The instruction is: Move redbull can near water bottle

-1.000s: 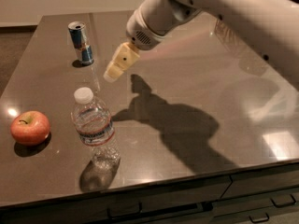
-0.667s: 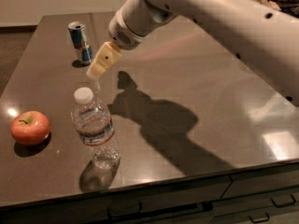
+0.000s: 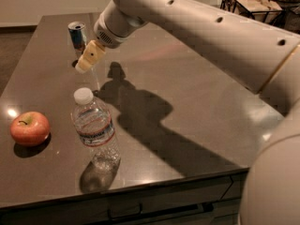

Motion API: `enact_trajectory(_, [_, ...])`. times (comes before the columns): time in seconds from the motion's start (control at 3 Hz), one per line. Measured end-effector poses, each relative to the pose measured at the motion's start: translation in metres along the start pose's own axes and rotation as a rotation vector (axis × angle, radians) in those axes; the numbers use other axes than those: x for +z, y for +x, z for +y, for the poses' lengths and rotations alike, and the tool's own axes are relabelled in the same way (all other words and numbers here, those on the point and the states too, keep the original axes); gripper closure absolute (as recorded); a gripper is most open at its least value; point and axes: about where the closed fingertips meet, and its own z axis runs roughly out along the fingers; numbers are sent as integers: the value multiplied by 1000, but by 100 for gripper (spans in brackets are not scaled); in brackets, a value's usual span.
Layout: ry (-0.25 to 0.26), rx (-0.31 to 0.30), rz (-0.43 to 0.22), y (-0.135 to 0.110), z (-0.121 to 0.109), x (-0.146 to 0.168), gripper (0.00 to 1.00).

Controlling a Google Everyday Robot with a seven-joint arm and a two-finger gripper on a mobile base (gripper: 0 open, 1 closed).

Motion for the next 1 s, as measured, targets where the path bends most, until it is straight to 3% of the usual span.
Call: enact_trajectory(1.0, [31, 99, -32, -23, -36, 52, 0])
